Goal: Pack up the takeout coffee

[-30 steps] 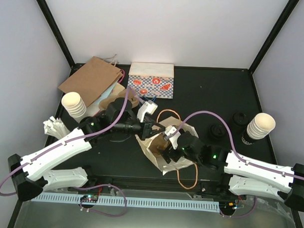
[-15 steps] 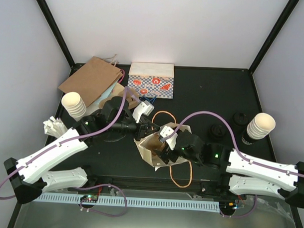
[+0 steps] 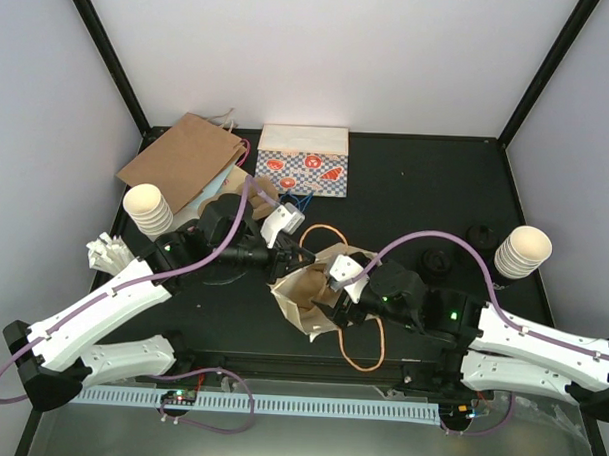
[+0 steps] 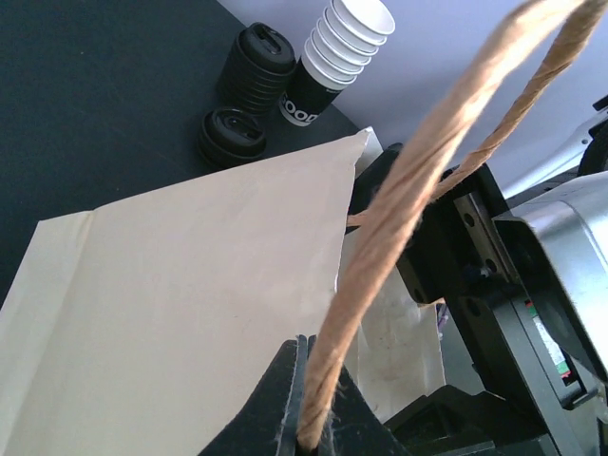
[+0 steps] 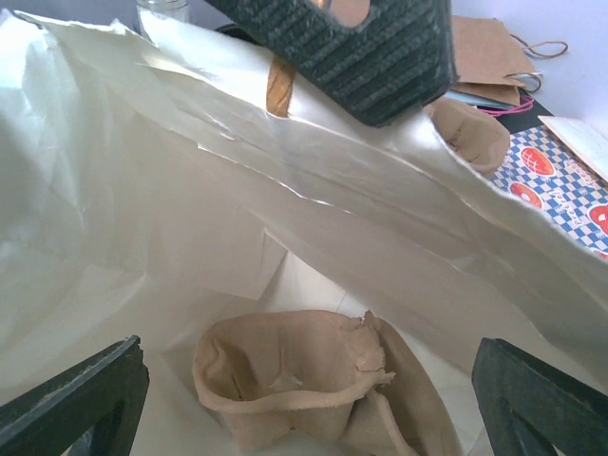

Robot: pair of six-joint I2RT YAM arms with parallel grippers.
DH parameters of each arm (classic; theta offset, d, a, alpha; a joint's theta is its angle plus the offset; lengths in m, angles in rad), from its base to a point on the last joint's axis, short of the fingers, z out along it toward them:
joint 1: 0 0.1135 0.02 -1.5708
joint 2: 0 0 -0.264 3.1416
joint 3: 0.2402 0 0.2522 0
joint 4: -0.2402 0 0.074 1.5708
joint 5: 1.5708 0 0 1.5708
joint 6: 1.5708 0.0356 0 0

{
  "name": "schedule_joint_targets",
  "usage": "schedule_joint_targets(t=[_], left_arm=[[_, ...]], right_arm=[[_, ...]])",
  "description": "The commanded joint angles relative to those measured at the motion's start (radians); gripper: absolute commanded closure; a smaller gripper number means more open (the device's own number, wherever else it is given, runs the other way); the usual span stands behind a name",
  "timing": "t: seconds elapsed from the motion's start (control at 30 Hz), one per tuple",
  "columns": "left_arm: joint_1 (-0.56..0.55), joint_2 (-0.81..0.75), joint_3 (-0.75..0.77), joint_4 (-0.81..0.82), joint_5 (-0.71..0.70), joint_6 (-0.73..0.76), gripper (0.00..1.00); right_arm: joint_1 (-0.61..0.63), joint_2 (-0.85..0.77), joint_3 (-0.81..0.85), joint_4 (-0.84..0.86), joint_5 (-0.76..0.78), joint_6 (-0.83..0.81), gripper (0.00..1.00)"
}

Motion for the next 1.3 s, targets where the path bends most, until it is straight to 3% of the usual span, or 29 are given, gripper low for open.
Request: schedule_joint_targets(t=[0.0,0.57,0.7,0.87,0.97,1.17,1.27], left_arm=[[0.008,-0.017,0.041,-0.02,0.016,0.026,0.98],[0.008,-0.006,0.072,-0.048,0.02,0.066,0.98],[0.007,-0.003,0.07,-0.054,0.024,0.077,0.98],[0.007,-0.004,0.067,-0.055,0.035,0.086,0.99],[0.007,-0.005,0.064,-0.052,0.043,0.086,0.99],[0.008,-0.015,0.066,-0.045,0.028,0.097,0.99],[0.008,-0.012,0.077,-0.037,0.015,0.108,0.99]], right_arm=[[0.006,-0.019,0.042,-0.04,-0.024,-0.047,0.05],[0.005,-0.05,0.112,-0.203,-0.057,-0.164,0.08],[0.006,-0.053,0.111,-0.236,-0.083,-0.254,0.23],[0.006,-0.003,0.141,-0.245,-0.074,-0.29,0.28],[0.006,0.037,0.163,-0.265,-0.085,-0.33,0.37],[0.007,0.094,0.18,-0.294,-0.084,-0.416,0.62],[0.021,0.122,0.197,-0.313,-0.057,-0.474,0.79]])
